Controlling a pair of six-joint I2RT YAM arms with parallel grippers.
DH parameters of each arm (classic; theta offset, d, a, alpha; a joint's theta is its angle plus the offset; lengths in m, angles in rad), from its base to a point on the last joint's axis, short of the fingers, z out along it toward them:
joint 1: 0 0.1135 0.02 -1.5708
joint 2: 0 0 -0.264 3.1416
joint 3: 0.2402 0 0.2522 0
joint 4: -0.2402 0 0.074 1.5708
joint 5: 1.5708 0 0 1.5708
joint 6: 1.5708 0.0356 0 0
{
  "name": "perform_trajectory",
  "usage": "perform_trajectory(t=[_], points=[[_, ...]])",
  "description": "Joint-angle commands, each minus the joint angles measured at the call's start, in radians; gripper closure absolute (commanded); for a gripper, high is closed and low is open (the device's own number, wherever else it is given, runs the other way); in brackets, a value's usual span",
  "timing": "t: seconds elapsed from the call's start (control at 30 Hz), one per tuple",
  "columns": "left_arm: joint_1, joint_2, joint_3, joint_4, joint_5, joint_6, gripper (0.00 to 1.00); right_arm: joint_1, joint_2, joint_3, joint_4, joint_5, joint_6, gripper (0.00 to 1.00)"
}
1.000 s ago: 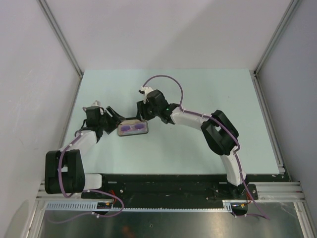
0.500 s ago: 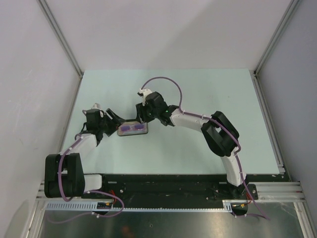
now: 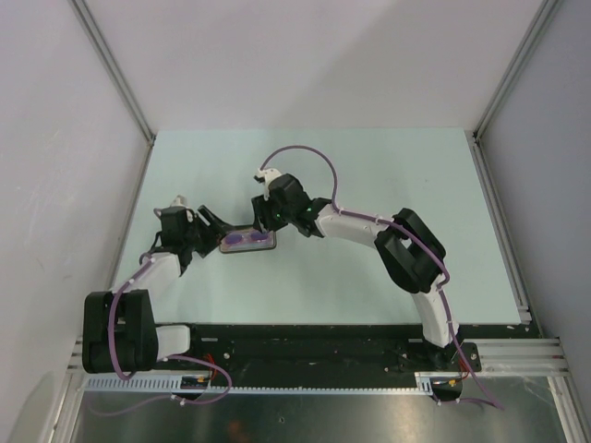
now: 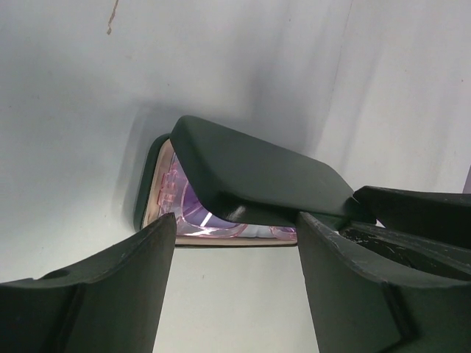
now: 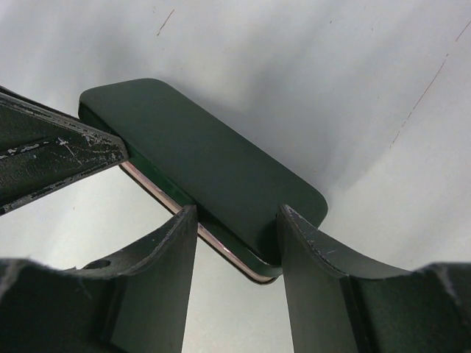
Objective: Organize the sunglasses
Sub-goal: Close the case with sunglasses at the center of the board, then move the case with the sunglasses to the center of the board.
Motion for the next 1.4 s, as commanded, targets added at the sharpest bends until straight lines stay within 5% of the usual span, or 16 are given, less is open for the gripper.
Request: perform_trajectory(t=[0.0,1.37], points=[[-0.015,-0.014,-0.033,-0.050,-0.023,0.000,0.29,0.033,0.027,-0.037,-0.099,0.001,0.000,0.49],[-0.007,-0.079,0.018,-0.116,-0.073,0.023,0.28,0.010,0.001,0.058,-0.151,0.048,-0.058,0.43]])
